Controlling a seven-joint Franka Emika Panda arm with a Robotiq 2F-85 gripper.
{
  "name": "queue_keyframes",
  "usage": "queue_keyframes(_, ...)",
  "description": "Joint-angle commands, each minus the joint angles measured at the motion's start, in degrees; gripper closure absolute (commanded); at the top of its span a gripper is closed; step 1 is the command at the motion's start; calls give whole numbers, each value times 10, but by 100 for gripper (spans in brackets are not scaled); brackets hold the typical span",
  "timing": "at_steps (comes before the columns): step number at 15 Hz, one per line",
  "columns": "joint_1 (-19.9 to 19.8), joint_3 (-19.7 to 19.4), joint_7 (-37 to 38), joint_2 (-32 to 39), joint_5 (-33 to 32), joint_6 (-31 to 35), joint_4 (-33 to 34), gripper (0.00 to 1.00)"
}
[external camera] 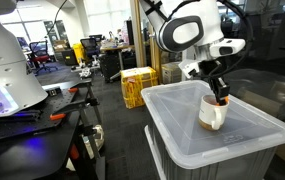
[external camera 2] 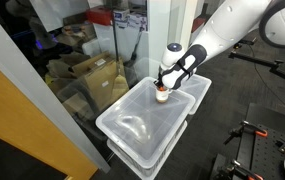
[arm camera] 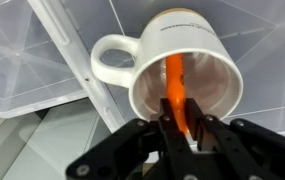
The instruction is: Remove the marker from the mug and put it on the storage box
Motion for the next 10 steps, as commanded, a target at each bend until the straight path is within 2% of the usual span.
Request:
queue_keyframes(1, 19, -18, 24, 7, 7, -21, 14, 96)
queue_keyframes(10, 72, -62, 63, -17, 3, 18, -42, 95)
